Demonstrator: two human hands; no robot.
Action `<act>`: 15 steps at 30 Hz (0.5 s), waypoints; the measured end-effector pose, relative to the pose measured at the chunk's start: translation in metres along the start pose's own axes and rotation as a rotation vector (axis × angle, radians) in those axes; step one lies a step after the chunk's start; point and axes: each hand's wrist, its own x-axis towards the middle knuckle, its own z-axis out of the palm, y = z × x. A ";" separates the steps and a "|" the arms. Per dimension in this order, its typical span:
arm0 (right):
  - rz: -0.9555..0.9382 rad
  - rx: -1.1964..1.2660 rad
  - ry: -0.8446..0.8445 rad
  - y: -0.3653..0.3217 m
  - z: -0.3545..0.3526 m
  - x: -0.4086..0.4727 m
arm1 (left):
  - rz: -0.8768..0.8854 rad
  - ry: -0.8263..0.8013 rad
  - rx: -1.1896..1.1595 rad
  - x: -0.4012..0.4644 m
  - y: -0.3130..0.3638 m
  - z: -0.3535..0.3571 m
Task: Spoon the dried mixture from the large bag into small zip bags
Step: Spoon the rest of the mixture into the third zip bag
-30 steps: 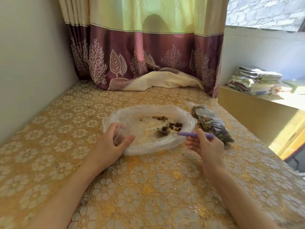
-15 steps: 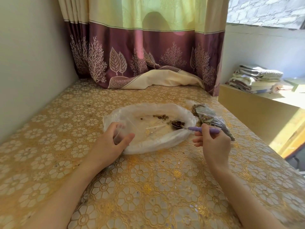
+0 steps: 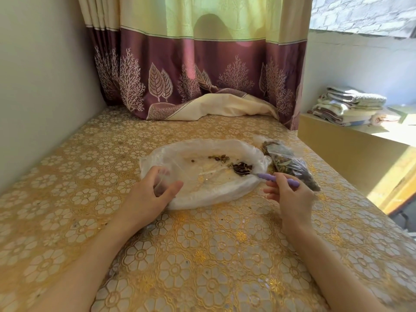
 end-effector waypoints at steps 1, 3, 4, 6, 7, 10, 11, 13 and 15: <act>0.001 0.010 -0.003 -0.001 0.000 -0.001 | -0.003 0.000 -0.005 0.000 0.000 0.000; 0.002 0.017 -0.007 -0.002 0.000 -0.002 | -0.007 -0.001 -0.012 0.000 0.000 0.000; 0.000 0.018 -0.012 -0.003 -0.001 -0.002 | -0.004 0.000 -0.020 0.000 -0.001 0.001; -0.004 0.024 -0.021 -0.003 -0.001 -0.004 | 0.003 0.001 -0.040 0.000 -0.001 0.001; -0.006 0.026 -0.022 -0.003 -0.001 -0.004 | 0.002 -0.006 -0.045 0.000 -0.001 0.001; -0.018 0.030 -0.032 -0.004 -0.002 -0.005 | -0.015 -0.032 -0.050 -0.001 -0.001 0.000; -0.022 0.032 -0.039 -0.005 -0.002 -0.006 | -0.016 -0.036 -0.058 -0.001 -0.002 0.000; -0.033 0.042 -0.062 -0.009 -0.002 -0.008 | -0.015 -0.048 -0.081 -0.001 -0.002 0.000; -0.046 0.070 -0.089 -0.014 -0.001 -0.012 | -0.032 -0.069 -0.105 0.000 -0.003 0.000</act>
